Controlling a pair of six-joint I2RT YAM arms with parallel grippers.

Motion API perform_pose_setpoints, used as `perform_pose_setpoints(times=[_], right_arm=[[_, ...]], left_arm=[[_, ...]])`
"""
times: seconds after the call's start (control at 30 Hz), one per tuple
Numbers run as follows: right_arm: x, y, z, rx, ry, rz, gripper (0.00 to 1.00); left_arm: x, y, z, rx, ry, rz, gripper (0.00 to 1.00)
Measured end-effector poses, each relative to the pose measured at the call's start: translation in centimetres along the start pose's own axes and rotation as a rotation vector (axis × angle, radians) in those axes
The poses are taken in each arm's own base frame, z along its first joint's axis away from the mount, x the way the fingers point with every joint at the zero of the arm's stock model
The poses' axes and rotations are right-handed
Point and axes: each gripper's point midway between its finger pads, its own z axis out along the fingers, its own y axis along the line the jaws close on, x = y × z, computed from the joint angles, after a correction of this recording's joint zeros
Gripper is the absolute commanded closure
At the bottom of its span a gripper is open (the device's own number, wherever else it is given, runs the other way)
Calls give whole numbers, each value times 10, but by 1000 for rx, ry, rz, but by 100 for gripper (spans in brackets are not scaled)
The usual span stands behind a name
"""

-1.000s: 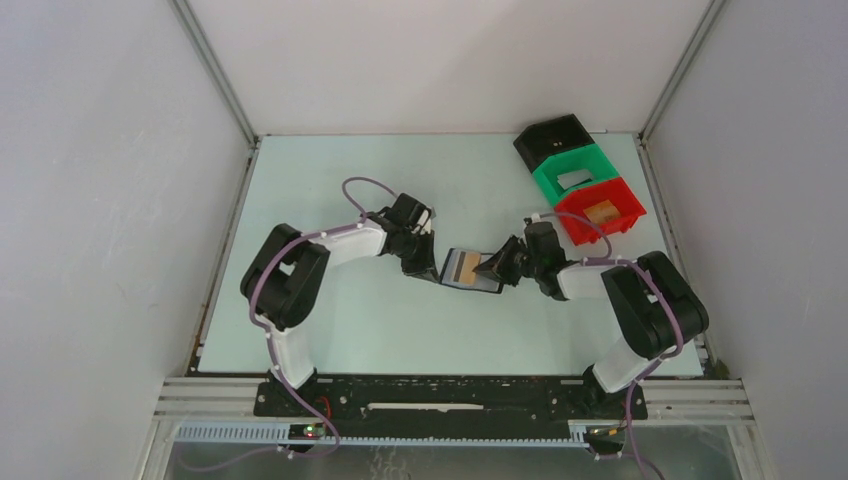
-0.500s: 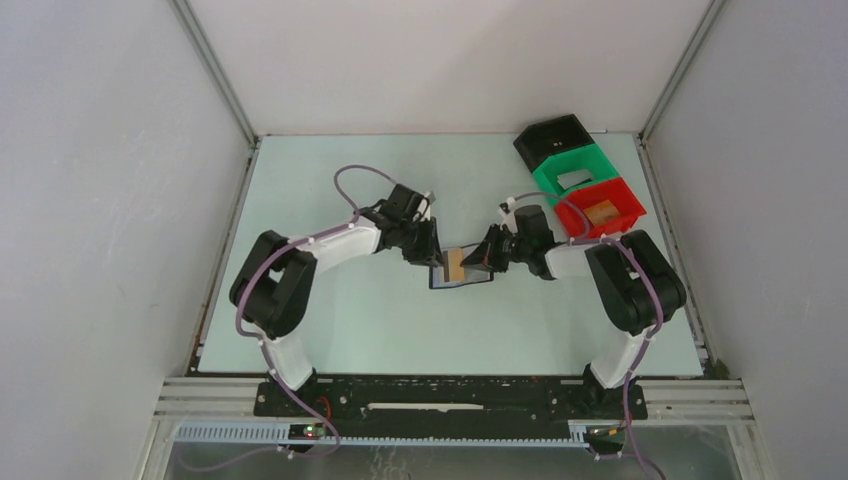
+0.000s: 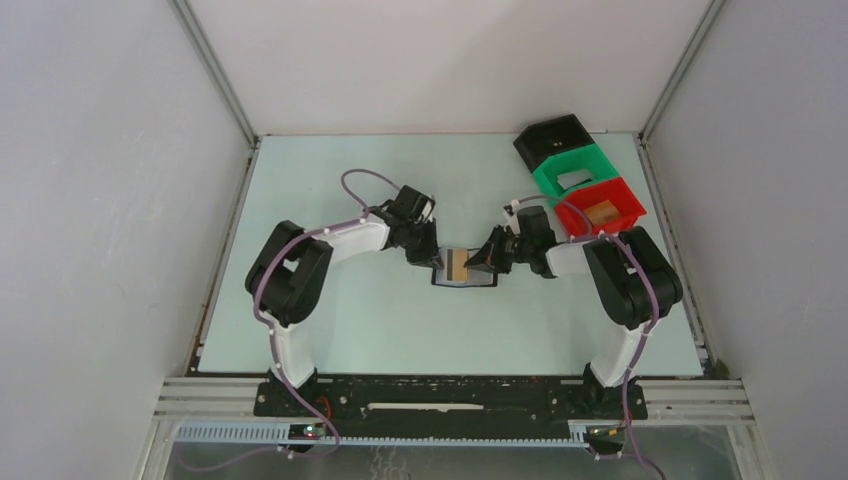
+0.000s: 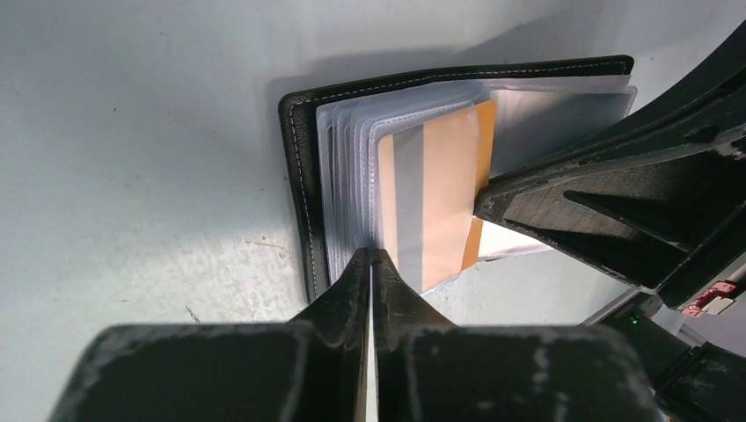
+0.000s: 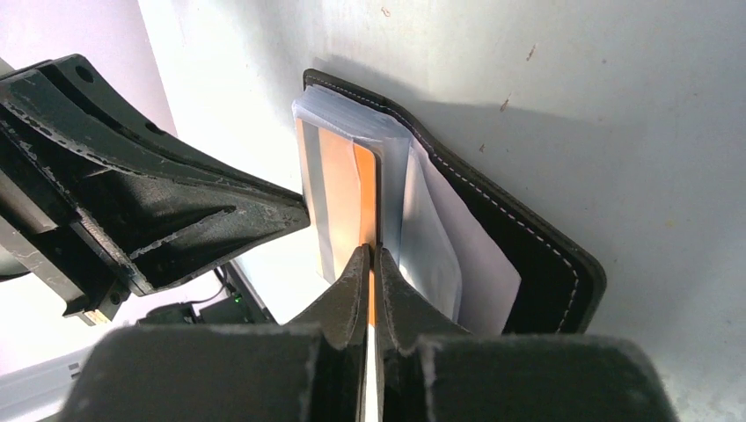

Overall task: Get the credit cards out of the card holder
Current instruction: Remove the credit card from the card holder.

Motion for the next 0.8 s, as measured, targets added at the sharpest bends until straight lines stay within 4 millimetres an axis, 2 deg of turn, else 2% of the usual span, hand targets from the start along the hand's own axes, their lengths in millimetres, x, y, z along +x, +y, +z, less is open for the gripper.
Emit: perform_pose_setpoints(times=[0.07, 0.4, 0.8], right_arm=[[-1, 0, 0, 3, -5, 6, 100], [-4, -5, -2, 5, -21, 14, 100], [-5, -15, -18, 20, -45, 28, 100]], left_arm=[[-2, -1, 0, -1, -2, -5, 100], [-4, 0, 2, -3, -1, -27, 100], [-7, -4, 5, 18, -1, -42, 100]])
